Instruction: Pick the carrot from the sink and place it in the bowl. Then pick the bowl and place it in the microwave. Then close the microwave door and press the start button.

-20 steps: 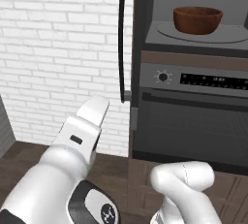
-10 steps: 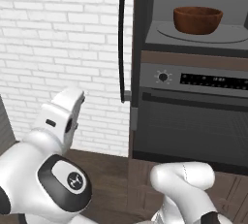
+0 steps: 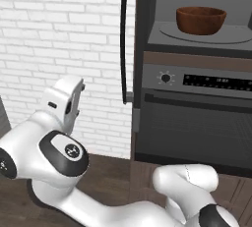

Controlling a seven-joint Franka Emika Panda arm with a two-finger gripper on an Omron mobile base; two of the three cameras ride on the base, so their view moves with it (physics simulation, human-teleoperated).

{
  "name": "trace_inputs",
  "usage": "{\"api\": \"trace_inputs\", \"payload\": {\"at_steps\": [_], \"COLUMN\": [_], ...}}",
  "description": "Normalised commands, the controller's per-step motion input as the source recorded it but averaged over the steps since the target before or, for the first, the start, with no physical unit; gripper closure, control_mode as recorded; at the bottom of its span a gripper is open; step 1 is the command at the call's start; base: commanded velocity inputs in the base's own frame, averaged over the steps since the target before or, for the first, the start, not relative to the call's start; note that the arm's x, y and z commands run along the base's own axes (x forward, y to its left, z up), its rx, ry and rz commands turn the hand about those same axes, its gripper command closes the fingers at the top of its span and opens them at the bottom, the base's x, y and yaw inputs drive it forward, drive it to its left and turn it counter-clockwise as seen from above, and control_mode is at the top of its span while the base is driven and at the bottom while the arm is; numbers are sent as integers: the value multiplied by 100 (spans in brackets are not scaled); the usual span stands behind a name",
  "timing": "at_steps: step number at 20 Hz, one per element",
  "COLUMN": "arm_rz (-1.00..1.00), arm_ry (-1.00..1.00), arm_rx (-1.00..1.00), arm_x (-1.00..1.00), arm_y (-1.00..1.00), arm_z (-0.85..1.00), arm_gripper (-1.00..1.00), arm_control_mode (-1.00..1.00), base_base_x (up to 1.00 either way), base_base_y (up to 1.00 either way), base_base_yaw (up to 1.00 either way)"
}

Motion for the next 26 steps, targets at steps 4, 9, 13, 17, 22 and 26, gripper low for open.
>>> {"api": "trace_inputs", "payload": {"at_steps": [4, 9, 13, 17, 22, 26], "arm_rz": [-6, -2, 0, 0, 0, 0], "arm_ry": [0, 0, -2, -2, -10, -20], "arm_rx": [0, 2, 6, 9, 11, 12], "arm_x": [29, 5, 0, 0, -15, -49], "arm_y": [-9, -28, -47, -56, -54, -54], "arm_z": [2, 3, 8, 10, 16, 23], "arm_gripper": [-100, -100, -100, -100, -100, -100], "arm_control_mode": [-100, -100, -100, -100, -100, -100], "base_base_x": [0, 0, 0, 0, 0, 0], "base_base_y": [0, 0, 0, 0, 0, 0], "base_base_yaw": [0, 0, 0, 0, 0, 0]}}
